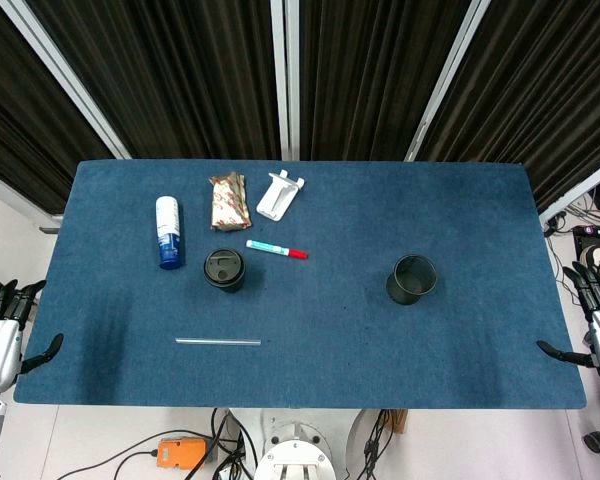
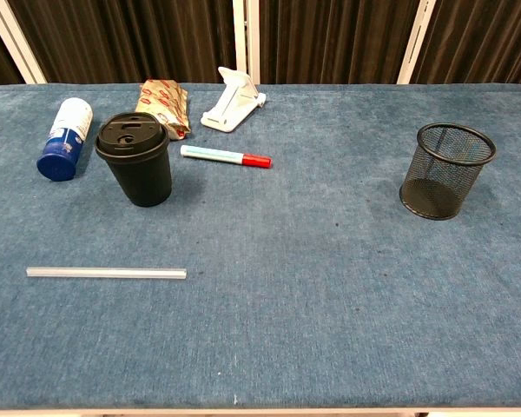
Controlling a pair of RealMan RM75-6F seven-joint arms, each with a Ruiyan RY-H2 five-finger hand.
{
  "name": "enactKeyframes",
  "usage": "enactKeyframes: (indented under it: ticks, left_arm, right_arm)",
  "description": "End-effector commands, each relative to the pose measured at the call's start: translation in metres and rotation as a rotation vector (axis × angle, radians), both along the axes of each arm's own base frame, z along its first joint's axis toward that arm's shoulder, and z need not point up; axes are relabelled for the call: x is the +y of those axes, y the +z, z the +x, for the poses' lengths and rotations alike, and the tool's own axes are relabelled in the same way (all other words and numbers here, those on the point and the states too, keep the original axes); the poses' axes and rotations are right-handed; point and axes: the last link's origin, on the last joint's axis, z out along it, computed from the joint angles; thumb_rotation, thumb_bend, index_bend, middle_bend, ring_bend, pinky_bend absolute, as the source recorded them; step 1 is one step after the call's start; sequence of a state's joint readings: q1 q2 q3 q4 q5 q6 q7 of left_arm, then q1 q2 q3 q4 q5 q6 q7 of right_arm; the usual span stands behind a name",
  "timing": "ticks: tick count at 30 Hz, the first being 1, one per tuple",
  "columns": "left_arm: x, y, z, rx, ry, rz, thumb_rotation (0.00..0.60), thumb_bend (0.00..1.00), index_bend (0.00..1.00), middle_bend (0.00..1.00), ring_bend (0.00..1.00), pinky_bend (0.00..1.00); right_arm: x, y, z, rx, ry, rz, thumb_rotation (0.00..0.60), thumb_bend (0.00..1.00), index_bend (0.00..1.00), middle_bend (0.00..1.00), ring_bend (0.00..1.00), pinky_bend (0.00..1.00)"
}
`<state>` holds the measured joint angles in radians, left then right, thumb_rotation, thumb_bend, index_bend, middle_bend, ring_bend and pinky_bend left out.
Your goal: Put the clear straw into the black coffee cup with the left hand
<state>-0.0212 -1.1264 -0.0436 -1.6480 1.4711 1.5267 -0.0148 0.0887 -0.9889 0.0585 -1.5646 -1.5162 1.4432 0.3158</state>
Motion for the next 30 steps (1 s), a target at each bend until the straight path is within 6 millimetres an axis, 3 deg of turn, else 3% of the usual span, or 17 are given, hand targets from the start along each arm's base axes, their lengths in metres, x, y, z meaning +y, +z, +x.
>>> enactKeyframes:
  ticks: [1,7,12,23,30]
  left_arm:
    - [0.000,0.000,0.001,0.001,-0.001,0.002,0.600,0.22,0.12,0.15,0.01,0.00]
    - [0.002,-0.006,0.009,0.008,-0.034,-0.017,0.600,0.22,0.13,0.15,0.02,0.00]
    - [0.007,-0.023,0.029,0.134,-0.133,-0.066,0.600,0.22,0.17,0.17,0.07,0.00]
    - [0.021,-0.095,0.092,0.266,-0.397,-0.295,0.600,0.24,0.31,0.22,0.12,0.00]
    - [0.033,-0.133,0.120,0.310,-0.492,-0.386,0.600,0.25,0.35,0.26,0.13,0.00]
  right_arm:
    - [-0.001,0.001,0.001,0.003,0.001,-0.001,0.600,0.13,0.00,0.06,0.00,0.02]
    - [-0.003,0.012,0.001,0.010,0.004,-0.033,0.600,0.13,0.00,0.06,0.00,0.02]
    - [-0.005,0.026,0.003,0.016,0.014,-0.084,0.600,0.13,0.00,0.06,0.00,0.02]
    - [-0.008,0.028,0.005,0.030,0.000,-0.076,0.600,0.13,0.00,0.06,0.00,0.02]
    - [-0.008,0.026,0.003,0.031,-0.016,-0.070,0.600,0.13,0.00,0.06,0.00,0.02]
